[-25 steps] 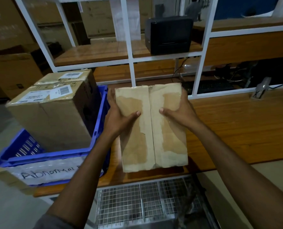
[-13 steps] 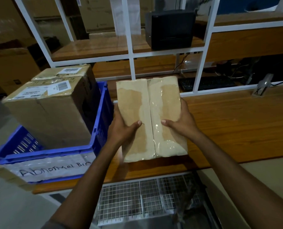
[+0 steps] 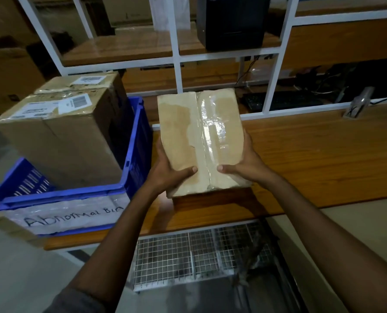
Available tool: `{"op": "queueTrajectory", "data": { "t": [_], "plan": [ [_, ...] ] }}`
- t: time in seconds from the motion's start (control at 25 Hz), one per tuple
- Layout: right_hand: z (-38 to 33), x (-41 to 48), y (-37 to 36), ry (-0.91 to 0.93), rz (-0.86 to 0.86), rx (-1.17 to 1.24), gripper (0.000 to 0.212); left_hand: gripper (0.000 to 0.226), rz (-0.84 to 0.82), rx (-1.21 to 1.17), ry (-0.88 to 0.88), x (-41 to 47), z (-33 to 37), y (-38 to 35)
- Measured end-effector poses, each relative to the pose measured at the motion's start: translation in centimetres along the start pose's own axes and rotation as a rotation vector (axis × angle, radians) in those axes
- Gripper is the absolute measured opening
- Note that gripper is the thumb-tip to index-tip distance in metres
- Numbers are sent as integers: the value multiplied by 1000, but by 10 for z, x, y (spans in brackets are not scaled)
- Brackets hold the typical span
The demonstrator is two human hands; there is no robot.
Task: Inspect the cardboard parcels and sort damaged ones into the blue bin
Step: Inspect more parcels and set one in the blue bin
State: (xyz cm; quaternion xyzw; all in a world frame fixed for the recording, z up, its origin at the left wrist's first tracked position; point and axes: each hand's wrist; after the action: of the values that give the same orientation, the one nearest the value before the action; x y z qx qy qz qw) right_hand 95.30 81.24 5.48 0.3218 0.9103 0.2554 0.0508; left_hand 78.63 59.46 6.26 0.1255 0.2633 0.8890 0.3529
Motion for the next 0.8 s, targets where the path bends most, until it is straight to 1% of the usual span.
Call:
{"op": "queueTrajectory", "data": {
  "t": [0.04,0.16,0.2,0.28,0.32,0.36,0.44,0.52,0.6,0.68,0.8],
  "plan": [
    [1,-1,-1,2,11,-7,138,134,6,9,8,-2,-1,-1],
    [2,-4,-7,-40,88,-10,128,121,98,31,52,-7,1,-11],
    [2,-4,-7,-45,69,-1,128,123,77,25,37,-8,-1,-11],
    [3,-6,-6,-49,11,16,134,132,-28,17,-7,-9,-8,-7],
    [3,-8,-6,-52,10,17,134,133,-55,22,-13,-10,-12,-5],
    [4,-10,-8,-56,32,19,132,132,-44,23,-11,-12,-13,-5],
    [7,-15,-12,-70,93,30,125,122,52,0,13,-17,-12,-11],
    [5,-18,-12,-90,106,45,120,116,117,-52,27,-22,-8,-18],
    [0,-18,-8,-84,109,74,117,119,99,-111,9,-23,-7,-16],
    [-5,-21,-3,-53,119,112,116,127,69,-138,-30,-25,-3,-8],
    [-19,-25,8,9,123,150,120,130,103,-94,-104,-26,9,5]
  ]
}}
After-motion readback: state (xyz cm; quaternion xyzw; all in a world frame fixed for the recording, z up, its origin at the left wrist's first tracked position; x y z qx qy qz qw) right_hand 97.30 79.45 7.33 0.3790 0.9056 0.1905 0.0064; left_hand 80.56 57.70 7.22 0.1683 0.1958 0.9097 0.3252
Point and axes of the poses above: each hand's wrist, its own x-axis towards the middle knuckle, its own y-axis out of the back of the hand, z = x × y, and after that the axes turned 1 degree about z, right-handed
